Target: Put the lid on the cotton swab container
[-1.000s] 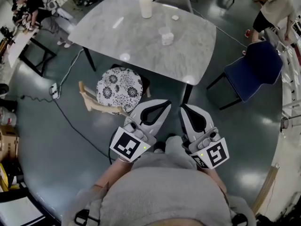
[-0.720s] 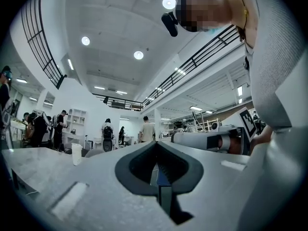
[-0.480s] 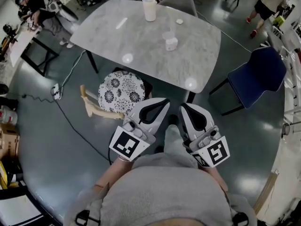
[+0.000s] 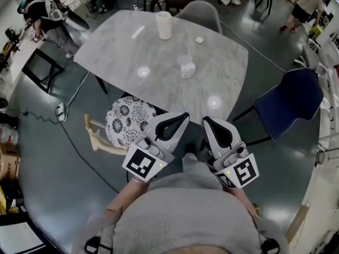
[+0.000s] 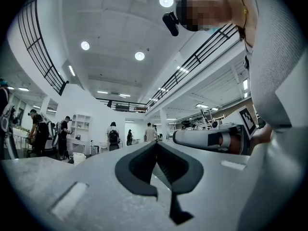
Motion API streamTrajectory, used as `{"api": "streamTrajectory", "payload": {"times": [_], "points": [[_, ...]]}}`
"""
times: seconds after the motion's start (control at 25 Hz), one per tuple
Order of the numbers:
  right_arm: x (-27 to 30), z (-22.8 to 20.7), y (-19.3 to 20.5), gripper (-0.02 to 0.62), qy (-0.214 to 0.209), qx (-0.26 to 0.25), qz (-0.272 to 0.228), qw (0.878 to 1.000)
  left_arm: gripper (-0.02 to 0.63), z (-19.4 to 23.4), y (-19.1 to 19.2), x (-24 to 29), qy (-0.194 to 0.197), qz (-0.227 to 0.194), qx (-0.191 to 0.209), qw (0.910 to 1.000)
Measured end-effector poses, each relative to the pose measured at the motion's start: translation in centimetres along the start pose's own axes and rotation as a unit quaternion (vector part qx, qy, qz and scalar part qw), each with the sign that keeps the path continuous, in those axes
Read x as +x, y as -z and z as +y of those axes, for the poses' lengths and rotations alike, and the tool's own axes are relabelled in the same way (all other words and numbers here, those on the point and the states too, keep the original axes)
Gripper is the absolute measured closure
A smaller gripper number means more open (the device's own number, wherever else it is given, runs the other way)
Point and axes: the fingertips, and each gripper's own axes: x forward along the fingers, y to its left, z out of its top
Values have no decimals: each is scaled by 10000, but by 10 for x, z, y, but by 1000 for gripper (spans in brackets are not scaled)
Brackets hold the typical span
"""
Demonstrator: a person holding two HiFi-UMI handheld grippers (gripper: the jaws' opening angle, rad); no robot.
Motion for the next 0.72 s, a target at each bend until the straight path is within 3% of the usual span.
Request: {"api": "streamTrajectory", "payload": {"times": [0.72], "points": [[74,-123,16,595,-616,184,191,9977,606,81,22,114,-413,57,26,9991]]}}
